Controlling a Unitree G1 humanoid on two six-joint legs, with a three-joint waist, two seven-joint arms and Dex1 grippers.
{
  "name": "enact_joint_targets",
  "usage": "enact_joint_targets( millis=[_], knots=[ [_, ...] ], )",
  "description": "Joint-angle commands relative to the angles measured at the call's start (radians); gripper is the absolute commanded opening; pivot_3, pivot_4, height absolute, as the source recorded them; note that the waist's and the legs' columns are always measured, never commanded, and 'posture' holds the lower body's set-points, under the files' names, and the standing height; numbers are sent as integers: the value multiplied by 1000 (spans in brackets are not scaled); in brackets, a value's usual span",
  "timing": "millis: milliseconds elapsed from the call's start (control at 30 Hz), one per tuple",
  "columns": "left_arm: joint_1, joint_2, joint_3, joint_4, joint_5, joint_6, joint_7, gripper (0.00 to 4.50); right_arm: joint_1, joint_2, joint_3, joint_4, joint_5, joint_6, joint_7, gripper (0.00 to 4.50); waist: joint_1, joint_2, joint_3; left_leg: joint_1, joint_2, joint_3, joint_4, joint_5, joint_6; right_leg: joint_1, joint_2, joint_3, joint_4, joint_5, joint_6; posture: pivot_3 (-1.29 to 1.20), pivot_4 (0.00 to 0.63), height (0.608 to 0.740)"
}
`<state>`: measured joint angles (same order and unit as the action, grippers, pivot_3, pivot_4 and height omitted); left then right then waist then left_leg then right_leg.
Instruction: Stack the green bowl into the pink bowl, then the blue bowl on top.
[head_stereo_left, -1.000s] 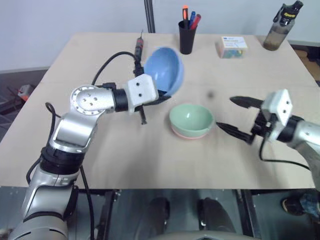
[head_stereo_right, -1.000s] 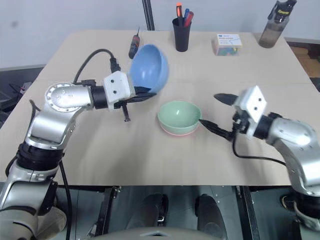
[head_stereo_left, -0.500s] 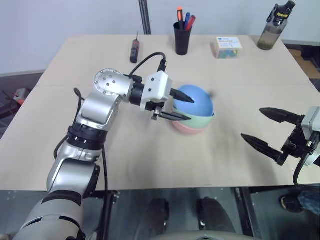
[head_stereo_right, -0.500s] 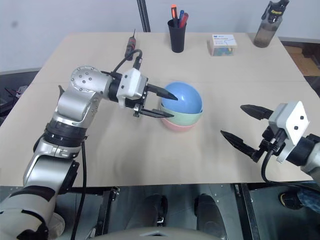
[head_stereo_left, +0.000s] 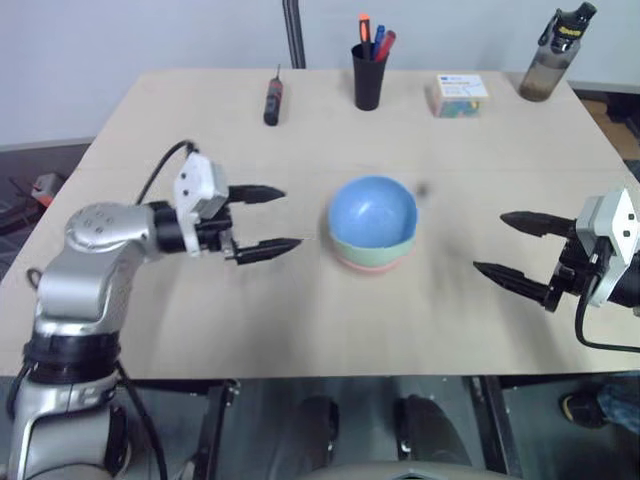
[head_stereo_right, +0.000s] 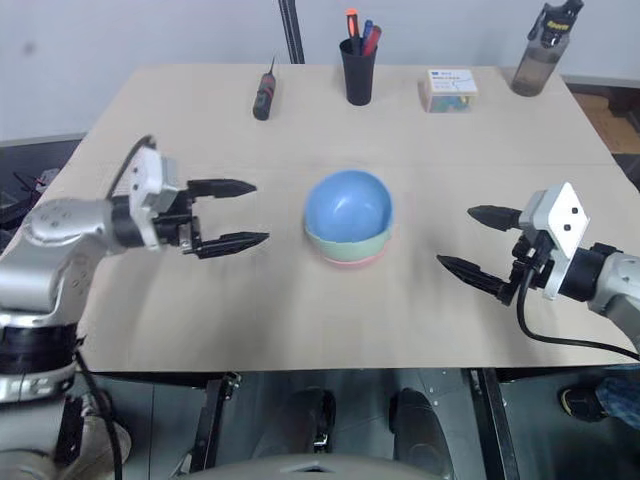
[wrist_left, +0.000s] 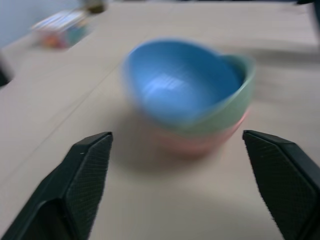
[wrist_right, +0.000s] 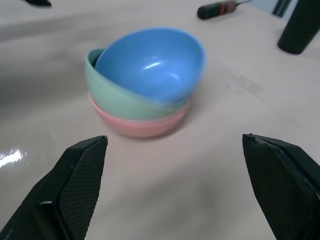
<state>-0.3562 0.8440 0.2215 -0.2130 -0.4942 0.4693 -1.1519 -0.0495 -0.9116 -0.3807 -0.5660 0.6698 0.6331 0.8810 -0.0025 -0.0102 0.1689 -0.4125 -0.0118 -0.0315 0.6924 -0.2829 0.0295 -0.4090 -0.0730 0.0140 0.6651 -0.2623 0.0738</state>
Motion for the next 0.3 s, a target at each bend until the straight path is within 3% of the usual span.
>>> enact_joint_targets(
  millis=[33, 300],
  knots=[
    [72, 42, 88, -85, -31, 28, 29, 4415, 29, -29, -33, -3, -24, -46, 40, 4500, 1, 0, 0, 0, 0, 0, 0, 0, 0, 0, 0, 0, 0, 0, 0, 0, 150, 740],
    [231, 103, 165, -115, -50, 32, 11, 4415, 118, -70, -130, -15, -10, -29, 97, 4500, 0, 0, 0, 1, 0, 1, 0, -1, 1, 0, 0, 1, 0, 0, 0, 0, 150, 740]
  ],
)
